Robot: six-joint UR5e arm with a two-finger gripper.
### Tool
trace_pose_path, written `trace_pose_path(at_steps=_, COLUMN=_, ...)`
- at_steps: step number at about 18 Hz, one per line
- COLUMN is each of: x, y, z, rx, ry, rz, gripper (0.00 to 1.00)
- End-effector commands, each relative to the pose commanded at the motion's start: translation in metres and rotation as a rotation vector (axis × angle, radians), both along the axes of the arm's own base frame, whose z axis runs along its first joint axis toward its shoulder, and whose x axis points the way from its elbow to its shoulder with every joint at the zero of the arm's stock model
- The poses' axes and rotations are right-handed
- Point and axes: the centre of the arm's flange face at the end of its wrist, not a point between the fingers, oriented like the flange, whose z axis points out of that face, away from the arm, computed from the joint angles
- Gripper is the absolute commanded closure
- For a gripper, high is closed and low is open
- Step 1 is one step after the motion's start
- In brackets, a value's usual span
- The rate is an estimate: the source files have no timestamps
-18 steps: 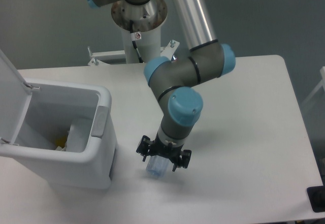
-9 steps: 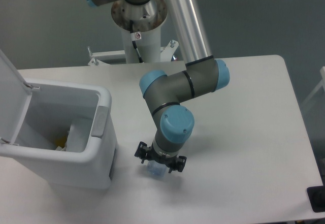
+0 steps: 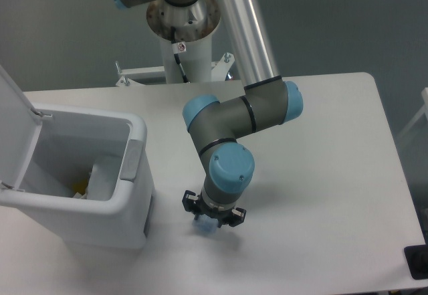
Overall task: Place the trash in the trash can
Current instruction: 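Close the gripper on the bottle and lift it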
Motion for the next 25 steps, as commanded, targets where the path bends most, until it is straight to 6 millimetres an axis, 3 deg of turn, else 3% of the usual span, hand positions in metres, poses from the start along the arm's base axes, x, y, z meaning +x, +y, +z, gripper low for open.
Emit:
trace_pose_path(at_steps=2, x=-0.001, y=-0.001, z=0.008, rx=0.007, ry=0.007, rz=0.0, gripper=0.9)
trace_pose_path(at_steps=4, x=-0.005, y=-0.001, z=0.018, rx=0.02, ry=0.019, rz=0.005, gripper=0.91)
trace_pose_path(at_steps=7, x=-0.033, y=-0.015, z=0.057, rx=0.074, ry=0.056, rz=0.048, gripper=0.91)
trace_pose_path(at_steps=10, x=-0.048, y=-0.019, z=0.1, rx=0.182, ry=0.055, rz=0.074, gripper=0.91)
trace_pose_path(at_steps=16, x=-0.083, y=-0.04, z=0.218, rx=0.527, ry=-0.038, rz=0.198, gripper=0.91)
trace_pose_path(at_steps=19, x=-0.072, y=-0.045, z=0.283, rx=0.668, ry=-0.083, rz=0.235, gripper=0.91)
trace_pose_path(at_steps=21, x=-0.052, y=-0.052, z=0.323, rx=0.738, ry=-0.114, rz=0.243, gripper=0.9)
trace_pose_path(at_steps=25, x=-0.019, y=-0.06, z=0.374, rx=0.852, ry=-0.153, rz=0.18, gripper=0.9)
